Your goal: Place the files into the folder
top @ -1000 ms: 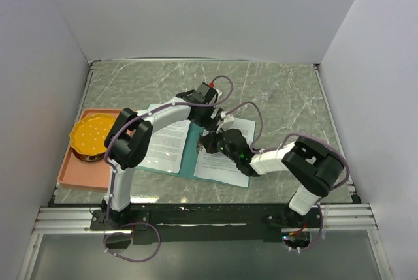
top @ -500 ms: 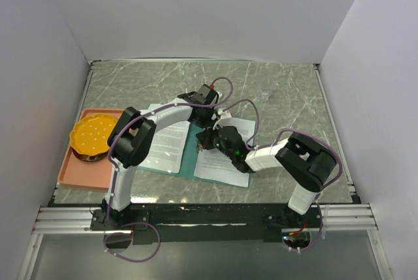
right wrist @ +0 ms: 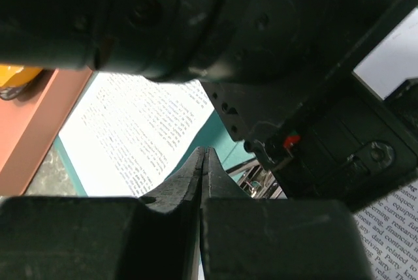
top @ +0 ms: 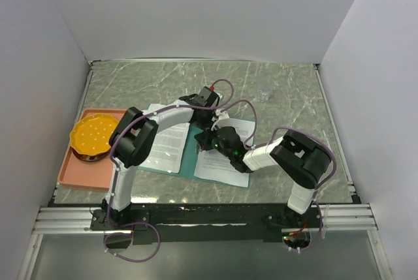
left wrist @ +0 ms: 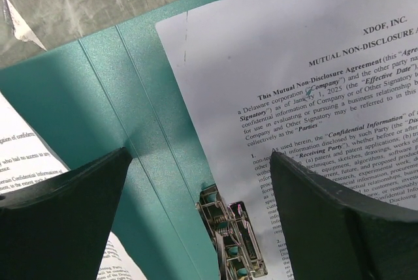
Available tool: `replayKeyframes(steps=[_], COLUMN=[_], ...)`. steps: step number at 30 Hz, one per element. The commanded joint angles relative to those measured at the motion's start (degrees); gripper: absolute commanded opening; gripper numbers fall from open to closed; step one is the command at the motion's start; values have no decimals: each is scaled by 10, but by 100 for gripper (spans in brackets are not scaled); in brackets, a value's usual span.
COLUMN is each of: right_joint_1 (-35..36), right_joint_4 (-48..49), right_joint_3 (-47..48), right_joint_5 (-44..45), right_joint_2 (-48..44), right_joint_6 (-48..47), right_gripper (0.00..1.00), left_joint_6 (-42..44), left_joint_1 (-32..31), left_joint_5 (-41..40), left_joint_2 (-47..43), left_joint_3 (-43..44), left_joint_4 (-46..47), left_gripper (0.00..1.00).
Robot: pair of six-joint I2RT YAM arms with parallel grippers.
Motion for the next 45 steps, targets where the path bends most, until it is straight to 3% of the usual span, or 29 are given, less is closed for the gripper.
replayKeyframes(steps=[1,17,25,45], right_joint_1=[-3,-5,-5,13], right_joint_4=[47,40,-23,-167], right_joint_3=[7,11,25,25], right_joint_5=[-4,-46,-83,-66], right_joint_2=[13,41,53,59], right_joint_6=[-13,-4,16,16], right_gripper=[0,0,0,0], left_joint_6=[-6,-3,1,7], left_joint_1=[-7,-11,-13,-13], left_joint_5=[-23,-20,-17,-6], left_joint_2=[17,17,10,-3], left_joint_3=[-9,-14,-30,-54], left_joint_4=[-1,-6,0,6], left_gripper=[96,96,96,96])
